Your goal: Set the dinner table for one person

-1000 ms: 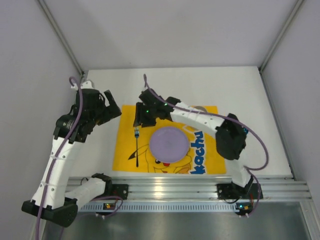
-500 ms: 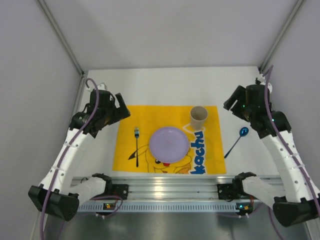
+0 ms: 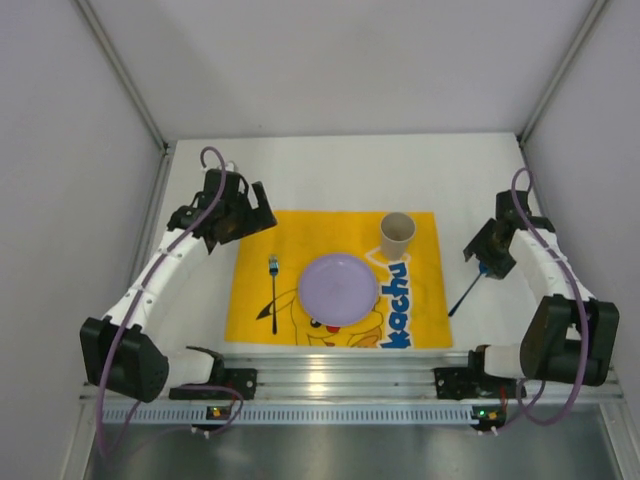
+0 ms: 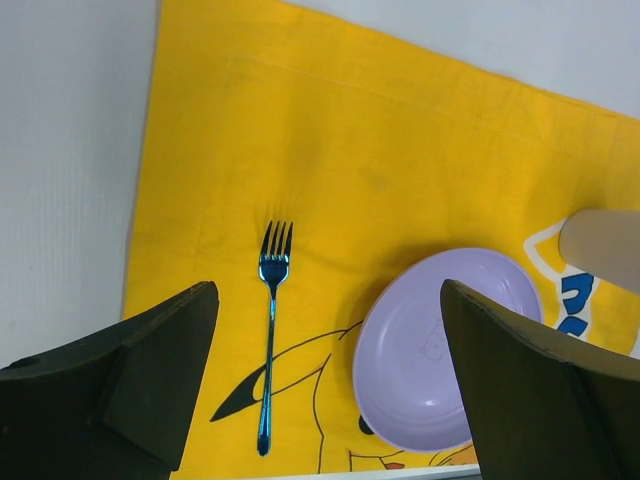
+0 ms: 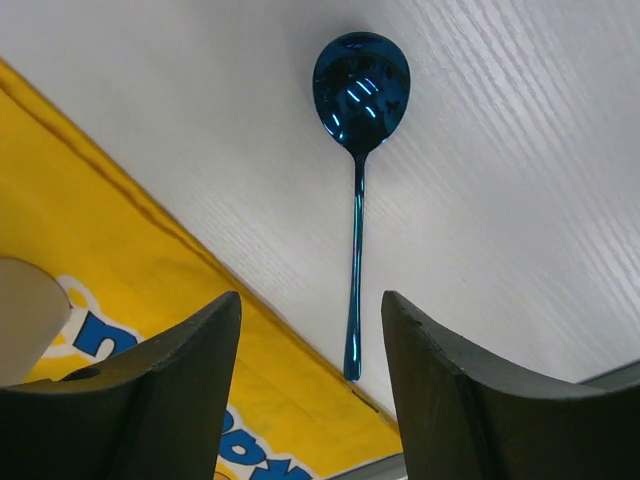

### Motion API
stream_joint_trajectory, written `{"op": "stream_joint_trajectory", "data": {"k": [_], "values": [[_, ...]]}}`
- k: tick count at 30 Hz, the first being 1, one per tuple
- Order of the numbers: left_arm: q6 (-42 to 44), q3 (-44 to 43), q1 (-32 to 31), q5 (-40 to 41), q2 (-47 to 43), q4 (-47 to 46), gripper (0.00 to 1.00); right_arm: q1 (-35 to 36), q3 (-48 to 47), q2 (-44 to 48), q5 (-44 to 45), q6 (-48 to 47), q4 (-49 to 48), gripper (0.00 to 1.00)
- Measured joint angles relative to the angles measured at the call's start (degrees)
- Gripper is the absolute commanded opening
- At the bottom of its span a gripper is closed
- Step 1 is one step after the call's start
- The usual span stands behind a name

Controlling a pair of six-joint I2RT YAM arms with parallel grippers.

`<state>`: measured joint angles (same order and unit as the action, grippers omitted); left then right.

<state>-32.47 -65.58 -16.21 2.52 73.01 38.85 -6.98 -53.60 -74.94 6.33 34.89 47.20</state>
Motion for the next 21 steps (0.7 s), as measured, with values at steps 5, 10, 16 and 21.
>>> {"op": "stream_joint_trajectory", "data": {"k": [5, 10, 16, 21], "values": [[1.1, -1.0, 0.0, -0.3, 2.2, -0.8, 0.98, 0.0, 3.3, -4.6, -0.4, 0.1, -4.0, 0.55], [1.2, -1.8, 0.0, -1.1, 3.9, -1.3, 0.98, -0.1, 5.7, -7.5, 0.0, 0.2, -6.0, 0.50], [1.3, -3.0, 0.0, -1.7, 5.9, -1.4, 0.98, -1.0, 5.6, -11.8, 1.7, 0.0, -9.7, 0.44], [1.4, -4.6, 0.0, -1.7, 7.1, -1.2, 0.98, -3.3, 4.1, -14.2, 2.1, -0.8, -10.2, 0.34]]}}
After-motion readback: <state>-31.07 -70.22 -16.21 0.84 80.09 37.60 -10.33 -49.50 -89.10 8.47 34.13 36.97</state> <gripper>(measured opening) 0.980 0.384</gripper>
